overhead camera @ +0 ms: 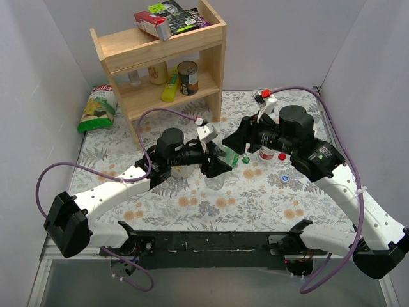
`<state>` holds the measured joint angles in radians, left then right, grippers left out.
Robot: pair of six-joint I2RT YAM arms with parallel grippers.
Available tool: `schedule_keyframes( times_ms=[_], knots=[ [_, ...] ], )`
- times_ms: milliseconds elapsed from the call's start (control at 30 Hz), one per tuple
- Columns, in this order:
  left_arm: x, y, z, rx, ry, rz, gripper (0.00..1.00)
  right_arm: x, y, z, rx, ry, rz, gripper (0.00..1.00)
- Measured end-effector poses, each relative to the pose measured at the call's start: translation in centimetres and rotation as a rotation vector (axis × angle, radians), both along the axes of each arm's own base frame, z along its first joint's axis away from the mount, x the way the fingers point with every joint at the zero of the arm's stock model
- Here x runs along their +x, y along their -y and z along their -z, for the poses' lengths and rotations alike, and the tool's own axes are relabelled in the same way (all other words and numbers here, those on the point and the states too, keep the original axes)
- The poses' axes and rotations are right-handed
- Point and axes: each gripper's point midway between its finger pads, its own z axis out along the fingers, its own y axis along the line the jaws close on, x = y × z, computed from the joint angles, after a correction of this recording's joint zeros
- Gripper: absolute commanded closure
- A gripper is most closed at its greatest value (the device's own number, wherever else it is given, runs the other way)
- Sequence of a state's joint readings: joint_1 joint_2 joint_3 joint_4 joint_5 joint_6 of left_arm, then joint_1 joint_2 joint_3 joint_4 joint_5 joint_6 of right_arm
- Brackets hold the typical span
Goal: Unscrew the bottle caps
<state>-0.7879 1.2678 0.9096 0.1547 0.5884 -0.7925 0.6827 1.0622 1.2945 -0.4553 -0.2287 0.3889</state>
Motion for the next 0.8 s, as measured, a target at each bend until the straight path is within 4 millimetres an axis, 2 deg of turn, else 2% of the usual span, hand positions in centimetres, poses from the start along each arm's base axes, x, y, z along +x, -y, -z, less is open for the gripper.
schedule_keyframes(
  times_ms=[200,300,333,400,433,467,500,533,567,633,800],
  knots=[
    [0.0,0.0,-0.1,-0.002,0.002,0.0,0.64,0.6,-0.4,1.0,-0.027,-0.015,0.007,0.44],
    [0.0,0.0,-0.1,-0.003,0.001,0.001,0.64,0.8,-0.6,1.3,-0.035,-0.018,0.004,0.58],
    [0.0,0.0,0.0,-0.002,0.0,0.001,0.64,0.7,-0.7,1.3,-0.034,-0.018,0.001,0.69],
    [-0.1,0.0,-0.1,-0.003,0.002,0.004,0.64,0.7,-0.7,1.2,-0.035,-0.007,-0.001,0.83],
    [0.0,0.0,-0.1,-0.005,0.003,0.004,0.61,0.7,-0.7,1.1,-0.035,-0.003,0.003,0.94],
    [0.0,0.1,-0.2,-0.008,0.002,0.004,0.57,0.8,-0.7,1.1,-0.036,0.0,0.002,0.99],
    [0.0,0.1,-0.2,-0.008,0.002,0.003,0.52,0.8,-0.7,1.1,-0.035,0.0,0.003,0.99],
    [0.0,0.1,-0.2,-0.008,0.0,0.003,0.34,0.8,-0.6,1.1,-0.037,0.003,0.009,0.99],
    [0.0,0.1,-0.3,-0.01,0.0,0.003,0.21,0.8,-0.5,1.0,-0.038,0.006,0.014,0.99],
    [0.0,0.1,-0.5,-0.018,0.001,-0.001,0.02,0.8,-0.2,0.9,-0.041,0.012,0.028,0.99],
    [0.6,0.1,-1.1,-0.039,-0.007,-0.041,0.02,1.3,2.7,1.3,-0.115,0.039,0.147,0.99]
  ],
)
